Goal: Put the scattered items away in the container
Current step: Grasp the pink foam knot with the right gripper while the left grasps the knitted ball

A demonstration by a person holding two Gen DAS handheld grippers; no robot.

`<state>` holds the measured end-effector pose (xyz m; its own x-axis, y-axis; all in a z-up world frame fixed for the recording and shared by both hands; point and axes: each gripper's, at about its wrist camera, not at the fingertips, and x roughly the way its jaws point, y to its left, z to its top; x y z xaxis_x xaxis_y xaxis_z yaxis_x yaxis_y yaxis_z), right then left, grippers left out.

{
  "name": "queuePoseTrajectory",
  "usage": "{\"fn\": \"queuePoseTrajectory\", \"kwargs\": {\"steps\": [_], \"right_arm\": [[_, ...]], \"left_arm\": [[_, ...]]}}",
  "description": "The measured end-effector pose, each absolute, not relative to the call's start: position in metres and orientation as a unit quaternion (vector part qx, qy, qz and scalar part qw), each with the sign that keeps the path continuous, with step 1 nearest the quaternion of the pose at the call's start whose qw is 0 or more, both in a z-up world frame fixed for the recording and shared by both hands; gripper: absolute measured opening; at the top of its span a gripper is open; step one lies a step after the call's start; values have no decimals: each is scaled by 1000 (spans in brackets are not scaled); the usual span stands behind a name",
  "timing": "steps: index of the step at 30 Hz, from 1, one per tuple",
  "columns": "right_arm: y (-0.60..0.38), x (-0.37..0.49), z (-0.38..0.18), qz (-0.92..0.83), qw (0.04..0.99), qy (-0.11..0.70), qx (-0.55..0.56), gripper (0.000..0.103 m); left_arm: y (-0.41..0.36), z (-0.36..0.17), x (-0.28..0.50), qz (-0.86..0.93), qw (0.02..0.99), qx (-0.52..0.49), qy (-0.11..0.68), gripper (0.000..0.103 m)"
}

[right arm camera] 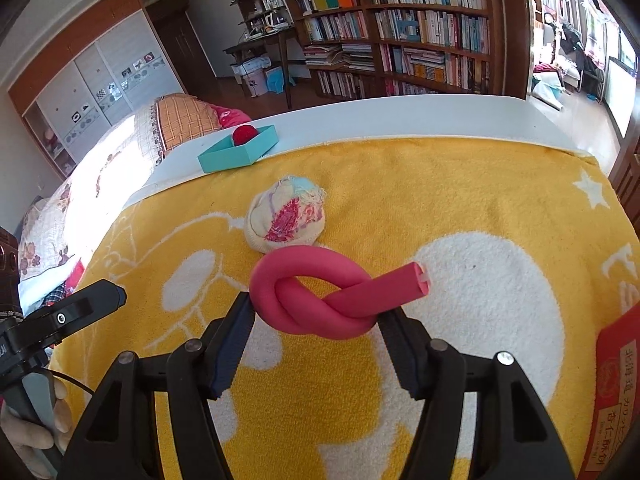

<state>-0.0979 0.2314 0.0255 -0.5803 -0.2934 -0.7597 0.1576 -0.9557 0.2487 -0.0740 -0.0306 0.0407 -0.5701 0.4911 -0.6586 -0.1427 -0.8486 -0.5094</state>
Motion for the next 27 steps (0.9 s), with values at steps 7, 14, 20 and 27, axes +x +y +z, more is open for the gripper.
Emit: {"fn": "queuePoseTrajectory", "kwargs": {"steps": [7, 14, 20, 27], "right_arm": [[249, -59, 57, -907, 126, -70, 397, 67], [292, -19, 85, -923, 108, -99, 357, 67], [328, 4, 96, -932, 80, -118, 333, 67], [358, 10, 94, -933, 62, -141, 326, 67]], "left_arm": [[13, 52, -98, 870, 203, -425, -147, 84], [62, 39, -134, 865, 213, -440, -114, 84], [86, 25, -159, 875, 181, -441, -81, 84], [94, 18, -178, 884, 154, -437, -54, 89]]}}
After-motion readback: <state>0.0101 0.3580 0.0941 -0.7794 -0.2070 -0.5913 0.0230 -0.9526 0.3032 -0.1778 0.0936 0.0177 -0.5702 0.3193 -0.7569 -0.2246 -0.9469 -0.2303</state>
